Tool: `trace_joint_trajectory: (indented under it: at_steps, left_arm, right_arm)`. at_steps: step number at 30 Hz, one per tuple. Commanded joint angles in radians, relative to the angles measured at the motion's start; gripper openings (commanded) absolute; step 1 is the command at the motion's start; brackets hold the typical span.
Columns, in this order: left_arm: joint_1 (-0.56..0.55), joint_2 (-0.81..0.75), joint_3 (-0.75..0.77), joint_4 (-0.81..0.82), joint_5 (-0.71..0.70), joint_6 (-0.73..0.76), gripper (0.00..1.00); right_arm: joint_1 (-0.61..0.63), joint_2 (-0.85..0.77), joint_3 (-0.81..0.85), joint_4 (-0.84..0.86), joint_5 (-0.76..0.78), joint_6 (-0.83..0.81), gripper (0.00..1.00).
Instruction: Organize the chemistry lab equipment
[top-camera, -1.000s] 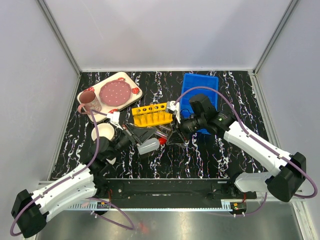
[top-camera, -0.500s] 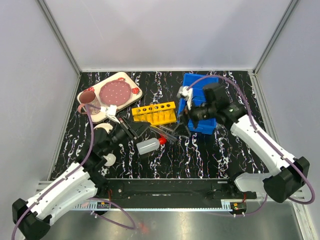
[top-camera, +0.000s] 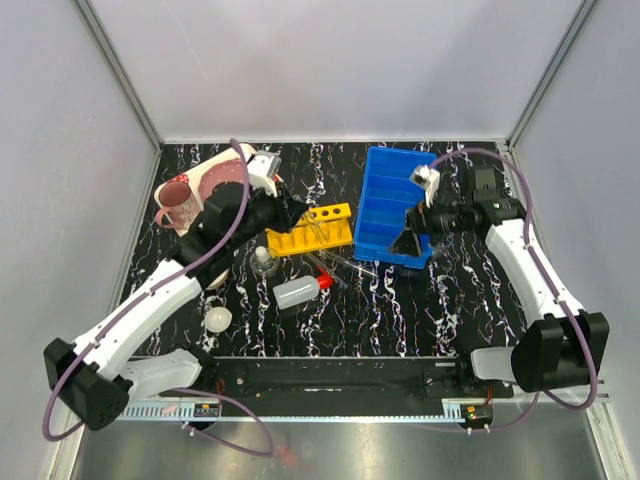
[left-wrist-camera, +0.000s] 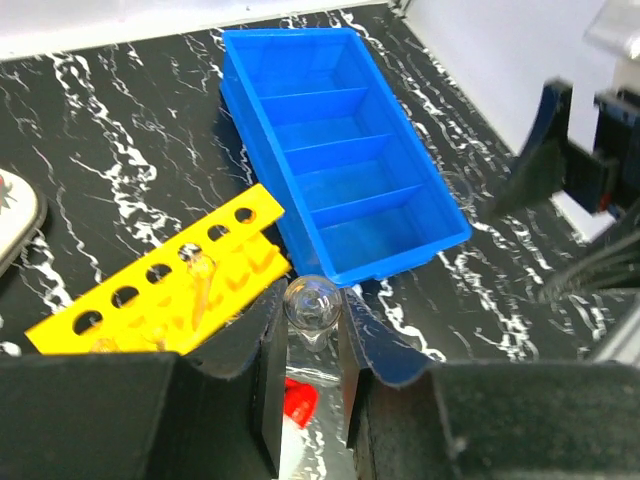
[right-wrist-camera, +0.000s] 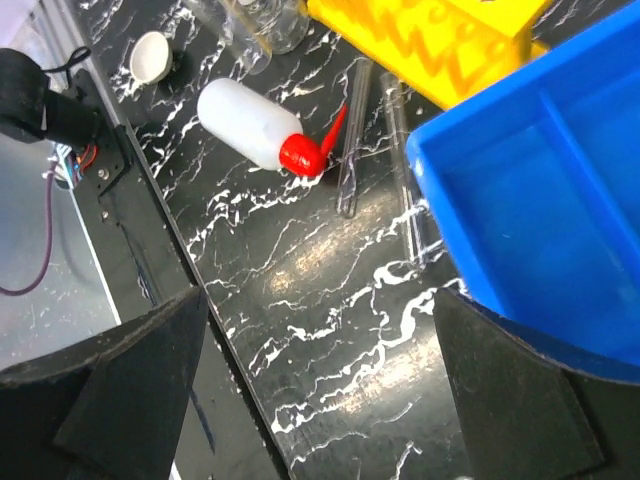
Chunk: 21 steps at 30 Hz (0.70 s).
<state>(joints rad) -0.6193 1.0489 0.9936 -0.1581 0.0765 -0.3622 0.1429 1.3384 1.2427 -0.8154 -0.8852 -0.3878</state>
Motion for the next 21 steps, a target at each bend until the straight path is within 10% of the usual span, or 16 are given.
trace_joint_trajectory:
  at_steps: [1,21]
  left_arm:
    - [0.004,0.104,0.151,-0.057,-0.040,0.202,0.15]
    - [-0.008,0.411,0.372,-0.106,-0.115,0.325,0.15]
  right_arm:
    - [-0.113,-0.119,-0.208,0.146,-0.142,-0.031,1.00]
    - [-0.253,-0.349,-0.434,0.277,-0.126,-0.074,1.00]
